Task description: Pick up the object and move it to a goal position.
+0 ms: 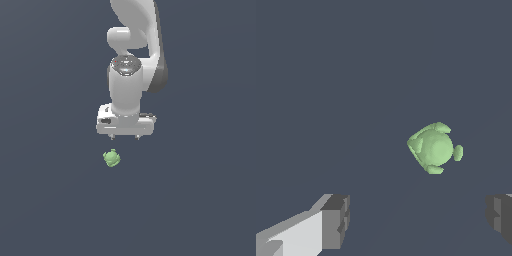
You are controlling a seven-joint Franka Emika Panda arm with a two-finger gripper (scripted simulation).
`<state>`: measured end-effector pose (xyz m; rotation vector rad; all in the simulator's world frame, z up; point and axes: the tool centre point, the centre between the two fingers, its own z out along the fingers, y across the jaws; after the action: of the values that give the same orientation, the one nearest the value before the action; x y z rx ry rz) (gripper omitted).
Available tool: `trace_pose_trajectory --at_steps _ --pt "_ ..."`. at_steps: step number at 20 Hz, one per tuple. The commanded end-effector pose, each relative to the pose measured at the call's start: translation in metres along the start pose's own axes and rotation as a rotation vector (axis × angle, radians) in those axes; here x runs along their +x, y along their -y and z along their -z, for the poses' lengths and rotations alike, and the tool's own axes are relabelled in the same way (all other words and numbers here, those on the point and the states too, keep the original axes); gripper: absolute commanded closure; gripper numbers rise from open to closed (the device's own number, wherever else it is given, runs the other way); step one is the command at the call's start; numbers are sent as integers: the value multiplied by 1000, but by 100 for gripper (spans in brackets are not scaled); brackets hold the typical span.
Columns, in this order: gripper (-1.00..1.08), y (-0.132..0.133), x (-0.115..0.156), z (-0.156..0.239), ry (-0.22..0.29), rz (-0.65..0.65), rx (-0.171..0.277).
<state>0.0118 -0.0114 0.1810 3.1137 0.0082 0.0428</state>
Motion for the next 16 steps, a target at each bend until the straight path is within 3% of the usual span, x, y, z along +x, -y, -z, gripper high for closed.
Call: trace_pose_trajectory --at_steps 1,16 --pt "-92 0 0 0 0 0 0" --pt "-92 -9 -2 7 -2 13 0"
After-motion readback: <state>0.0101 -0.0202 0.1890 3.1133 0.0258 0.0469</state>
